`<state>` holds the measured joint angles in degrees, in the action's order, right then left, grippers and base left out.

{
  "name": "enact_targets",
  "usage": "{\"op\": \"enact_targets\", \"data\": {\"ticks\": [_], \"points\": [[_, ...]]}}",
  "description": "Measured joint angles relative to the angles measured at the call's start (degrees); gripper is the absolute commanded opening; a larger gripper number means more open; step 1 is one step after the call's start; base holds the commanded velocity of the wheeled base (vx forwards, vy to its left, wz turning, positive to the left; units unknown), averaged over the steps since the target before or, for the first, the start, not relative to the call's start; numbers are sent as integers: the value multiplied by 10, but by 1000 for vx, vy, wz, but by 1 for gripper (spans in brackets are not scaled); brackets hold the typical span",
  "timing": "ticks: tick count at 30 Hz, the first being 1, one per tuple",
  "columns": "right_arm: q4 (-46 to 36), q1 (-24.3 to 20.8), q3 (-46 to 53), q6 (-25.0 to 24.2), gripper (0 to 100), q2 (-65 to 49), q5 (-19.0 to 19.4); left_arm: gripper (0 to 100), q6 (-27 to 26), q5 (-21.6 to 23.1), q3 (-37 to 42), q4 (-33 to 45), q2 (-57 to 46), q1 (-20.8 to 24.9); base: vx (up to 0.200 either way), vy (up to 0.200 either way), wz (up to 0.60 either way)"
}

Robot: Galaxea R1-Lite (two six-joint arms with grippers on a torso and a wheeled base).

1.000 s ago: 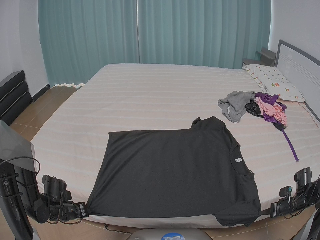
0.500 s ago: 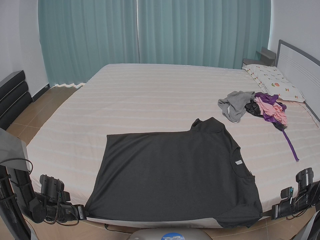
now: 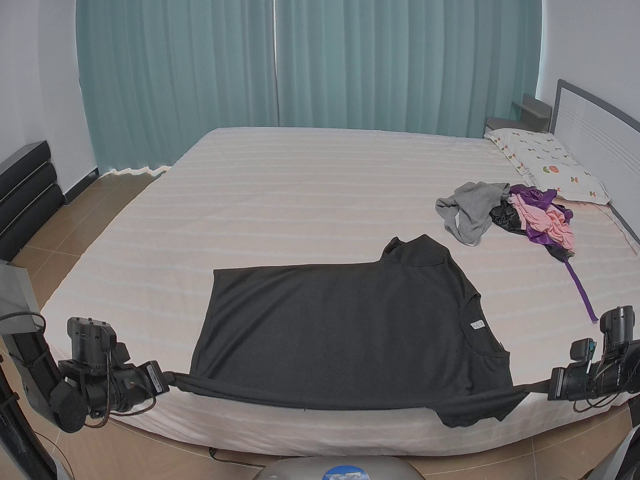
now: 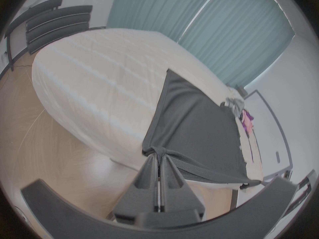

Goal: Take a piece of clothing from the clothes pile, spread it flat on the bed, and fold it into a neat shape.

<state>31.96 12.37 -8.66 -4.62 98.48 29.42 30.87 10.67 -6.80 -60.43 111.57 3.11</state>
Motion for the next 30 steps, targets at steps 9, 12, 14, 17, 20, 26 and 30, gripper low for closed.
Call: {"op": "enact_targets", "data": {"ticks": [9, 12, 14, 17, 20, 26, 30], "points": [[9, -22, -60, -54, 0, -4, 0, 0, 49, -23, -61, 2, -13, 2, 0, 0, 0], [9, -30, -70, -69, 0, -2, 0, 0, 59, -25, -73, 3, -13, 5, 0, 0, 0], [9, -34, -77, -75, 0, -1, 0, 0, 61, -26, -79, 4, -13, 6, 0, 0, 0], [9, -38, -85, -77, 0, 2, -1, 0, 62, -26, -84, 4, -12, 9, 0, 0, 0], [9, -38, -95, -77, 0, 7, -3, 0, 62, -27, -90, 4, -5, 12, 0, 0, 0], [9, -38, -115, -87, 0, 18, -8, 0, 63, -33, -103, 4, 10, 13, 0, 0, 0], [9, -37, -125, -113, 0, 15, -9, 0, 64, -47, -105, 4, 14, 12, 0, 0, 0]]}}
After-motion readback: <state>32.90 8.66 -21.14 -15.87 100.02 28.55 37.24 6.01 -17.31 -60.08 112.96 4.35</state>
